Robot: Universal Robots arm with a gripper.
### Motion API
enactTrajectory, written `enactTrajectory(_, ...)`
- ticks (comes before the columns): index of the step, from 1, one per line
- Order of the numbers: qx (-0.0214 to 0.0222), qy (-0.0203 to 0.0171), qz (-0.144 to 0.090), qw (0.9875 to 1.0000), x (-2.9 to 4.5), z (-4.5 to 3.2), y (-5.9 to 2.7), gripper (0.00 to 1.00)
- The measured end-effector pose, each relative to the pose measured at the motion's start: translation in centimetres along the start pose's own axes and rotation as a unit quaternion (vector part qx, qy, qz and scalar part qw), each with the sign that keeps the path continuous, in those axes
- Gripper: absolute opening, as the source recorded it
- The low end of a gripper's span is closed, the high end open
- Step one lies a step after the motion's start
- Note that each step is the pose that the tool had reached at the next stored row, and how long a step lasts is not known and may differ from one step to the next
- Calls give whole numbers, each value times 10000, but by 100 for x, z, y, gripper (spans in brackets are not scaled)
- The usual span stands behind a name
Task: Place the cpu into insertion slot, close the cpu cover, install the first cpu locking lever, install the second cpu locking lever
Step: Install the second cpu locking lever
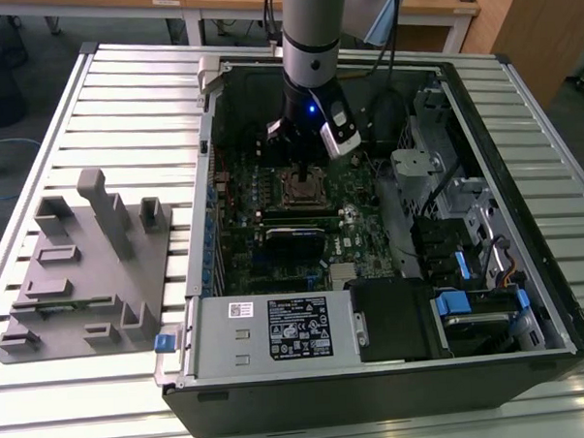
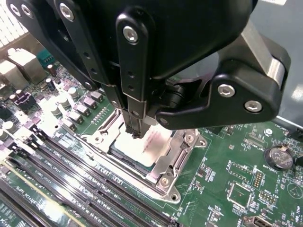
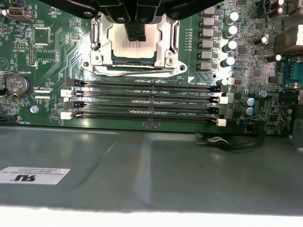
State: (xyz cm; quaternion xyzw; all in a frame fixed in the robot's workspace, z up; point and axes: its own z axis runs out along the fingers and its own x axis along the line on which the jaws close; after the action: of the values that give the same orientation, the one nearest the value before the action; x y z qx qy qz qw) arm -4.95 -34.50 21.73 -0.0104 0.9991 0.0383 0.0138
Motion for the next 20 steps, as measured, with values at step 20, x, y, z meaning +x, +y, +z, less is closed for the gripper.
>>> enactTrajectory(20, 5, 15, 1, 10000, -4, -138, 11, 11)
